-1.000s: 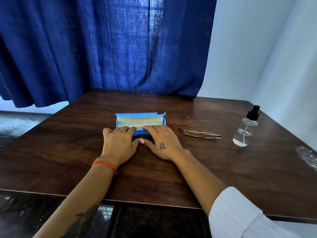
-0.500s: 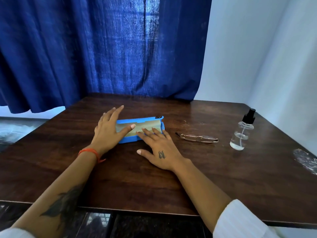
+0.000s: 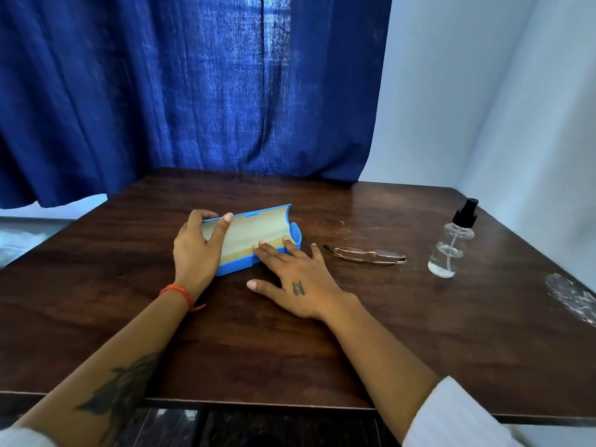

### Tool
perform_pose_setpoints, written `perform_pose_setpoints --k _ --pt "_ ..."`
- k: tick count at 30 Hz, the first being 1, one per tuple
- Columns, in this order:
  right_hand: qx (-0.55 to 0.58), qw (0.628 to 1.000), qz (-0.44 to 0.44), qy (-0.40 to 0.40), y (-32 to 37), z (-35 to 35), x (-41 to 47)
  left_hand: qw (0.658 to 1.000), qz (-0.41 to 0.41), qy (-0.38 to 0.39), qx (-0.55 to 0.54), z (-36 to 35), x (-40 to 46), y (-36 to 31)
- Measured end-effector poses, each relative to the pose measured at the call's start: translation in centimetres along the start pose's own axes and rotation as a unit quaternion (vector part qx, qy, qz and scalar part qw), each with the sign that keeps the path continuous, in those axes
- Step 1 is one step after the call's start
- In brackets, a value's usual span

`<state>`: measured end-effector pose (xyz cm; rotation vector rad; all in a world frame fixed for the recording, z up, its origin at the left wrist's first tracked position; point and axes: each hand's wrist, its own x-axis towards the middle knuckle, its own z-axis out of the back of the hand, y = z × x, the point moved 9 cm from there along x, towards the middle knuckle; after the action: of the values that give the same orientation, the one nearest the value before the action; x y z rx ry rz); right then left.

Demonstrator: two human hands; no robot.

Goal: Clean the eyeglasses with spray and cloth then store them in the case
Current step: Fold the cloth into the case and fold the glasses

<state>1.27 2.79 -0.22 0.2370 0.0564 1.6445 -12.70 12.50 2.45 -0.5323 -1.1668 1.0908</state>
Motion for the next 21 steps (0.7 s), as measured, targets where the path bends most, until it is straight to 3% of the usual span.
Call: perform_pose_setpoints --k 5,9,12,16,21 --pt "0.030 1.000 -0.005 0.004 0.0 0.5 -0.7 0.994 -0.083 0.006 0.068 -0.3 -0.7 -1.7" --pt "0.064 0.986 -0.015 -0.156 -1.6 4.8 -3.3 0.990 -0.111 0.018 0.091 -0.5 -1.1 -2.4" --pt "0.019 0.954 -0.116 -0.276 -5.5 7.8 -7.0 0.988 -0.123 0.019 0.092 -0.5 -1.2 -2.6" --pt "-0.101 0.945 -0.224 -0.214 -10.5 8.1 -9.7 0.987 -0.128 0.028 0.094 -0.7 -1.2 -2.8" --pt "-0.148 0.950 -0.210 -0.178 -11.6 7.2 -9.5 0.986 -0.135 0.030 0.097 -0.7 -1.3 -3.0"
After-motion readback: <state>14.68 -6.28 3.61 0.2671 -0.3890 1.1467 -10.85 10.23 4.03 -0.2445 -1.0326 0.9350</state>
